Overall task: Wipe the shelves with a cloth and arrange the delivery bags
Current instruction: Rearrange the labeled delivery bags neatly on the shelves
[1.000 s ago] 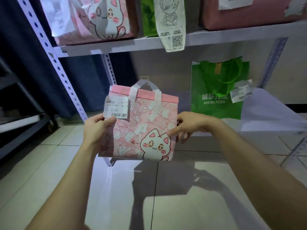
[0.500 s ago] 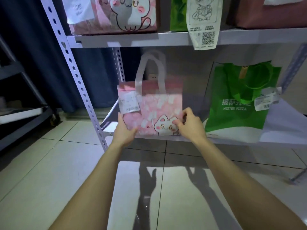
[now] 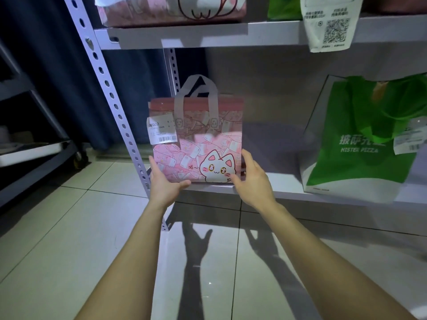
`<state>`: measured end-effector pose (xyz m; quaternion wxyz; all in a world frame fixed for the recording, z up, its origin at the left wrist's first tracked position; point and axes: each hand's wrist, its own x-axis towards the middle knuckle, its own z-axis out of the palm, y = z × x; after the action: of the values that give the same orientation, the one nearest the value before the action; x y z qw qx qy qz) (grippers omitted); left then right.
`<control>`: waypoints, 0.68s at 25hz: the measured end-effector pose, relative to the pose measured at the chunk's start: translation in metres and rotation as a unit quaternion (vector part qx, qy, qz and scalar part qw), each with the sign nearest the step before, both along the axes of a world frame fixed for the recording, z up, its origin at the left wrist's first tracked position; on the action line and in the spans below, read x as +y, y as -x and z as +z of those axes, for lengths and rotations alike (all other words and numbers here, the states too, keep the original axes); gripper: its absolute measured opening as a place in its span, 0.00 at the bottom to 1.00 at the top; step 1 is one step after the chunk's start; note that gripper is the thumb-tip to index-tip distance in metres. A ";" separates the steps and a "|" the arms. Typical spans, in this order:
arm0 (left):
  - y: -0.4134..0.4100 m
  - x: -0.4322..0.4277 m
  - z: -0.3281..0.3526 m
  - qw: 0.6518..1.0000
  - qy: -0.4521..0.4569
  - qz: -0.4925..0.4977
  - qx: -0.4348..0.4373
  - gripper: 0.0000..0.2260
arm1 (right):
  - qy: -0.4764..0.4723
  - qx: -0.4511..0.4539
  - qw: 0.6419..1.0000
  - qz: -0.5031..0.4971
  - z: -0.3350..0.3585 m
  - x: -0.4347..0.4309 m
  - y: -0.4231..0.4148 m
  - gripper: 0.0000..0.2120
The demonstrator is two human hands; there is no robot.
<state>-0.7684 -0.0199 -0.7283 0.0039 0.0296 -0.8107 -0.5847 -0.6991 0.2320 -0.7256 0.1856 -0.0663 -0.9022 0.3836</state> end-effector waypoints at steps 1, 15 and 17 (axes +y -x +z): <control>0.001 -0.003 -0.001 1.000 0.018 0.004 -0.003 0.65 | -0.011 0.011 1.000 -0.002 -0.003 -0.003 0.002 0.32; -0.031 0.058 0.052 0.986 0.065 0.134 0.074 0.36 | -0.071 0.084 0.993 -0.035 0.047 0.058 -0.036 0.17; -0.041 0.098 0.065 0.996 -0.031 0.058 0.062 0.28 | -0.098 0.114 0.988 -0.037 0.059 0.082 -0.059 0.10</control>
<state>-0.7276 0.0777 -0.6638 0.0875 0.0401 -0.7875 -0.6087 -0.6398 0.3136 -0.6664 0.3070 -0.0372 -0.9052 0.2916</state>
